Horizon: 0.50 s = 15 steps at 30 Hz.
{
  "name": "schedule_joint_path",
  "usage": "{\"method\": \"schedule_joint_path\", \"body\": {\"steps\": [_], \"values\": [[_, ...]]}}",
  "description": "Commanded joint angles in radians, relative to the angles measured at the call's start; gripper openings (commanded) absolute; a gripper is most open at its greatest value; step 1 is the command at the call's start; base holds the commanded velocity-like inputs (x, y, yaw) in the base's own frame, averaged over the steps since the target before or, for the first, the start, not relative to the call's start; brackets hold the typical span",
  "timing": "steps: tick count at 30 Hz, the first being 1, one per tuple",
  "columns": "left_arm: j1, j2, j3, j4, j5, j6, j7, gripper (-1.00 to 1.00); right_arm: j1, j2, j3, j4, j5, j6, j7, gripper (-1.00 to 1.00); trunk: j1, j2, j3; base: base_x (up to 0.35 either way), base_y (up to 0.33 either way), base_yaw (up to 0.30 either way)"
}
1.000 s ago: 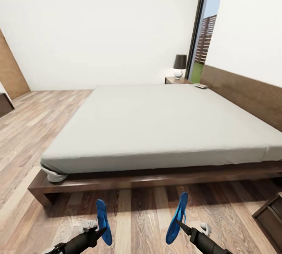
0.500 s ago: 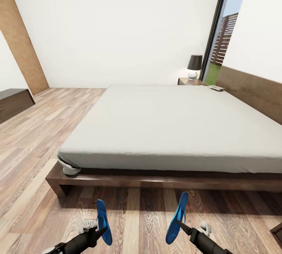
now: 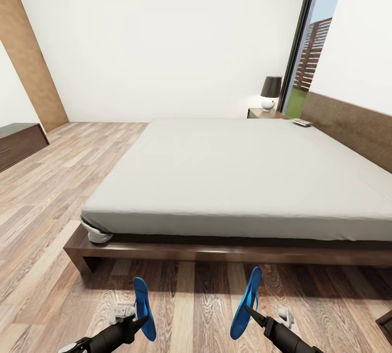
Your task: In the bedroom, move the book from the bed onto either nightstand, and place the two sandals side by side next to the bed.
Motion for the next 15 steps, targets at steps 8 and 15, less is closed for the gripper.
{"method": "schedule_joint_path", "body": {"steps": [8,15], "values": [[-0.001,0.000,0.008,0.001,-0.011,-0.006,-0.001,-1.00,-0.001,0.000,0.001,0.001,-0.003,0.001,0.003,-1.00,0.000,0.000,-0.001,0.000,0.000,0.000],[-0.009,-0.053,0.002,-0.066,-0.018,0.135,0.585,-1.00,-0.001,0.000,0.000,-0.001,-0.003,0.001,0.004,-1.00,0.000,0.000,-0.001,0.000,0.000,0.000]]}}
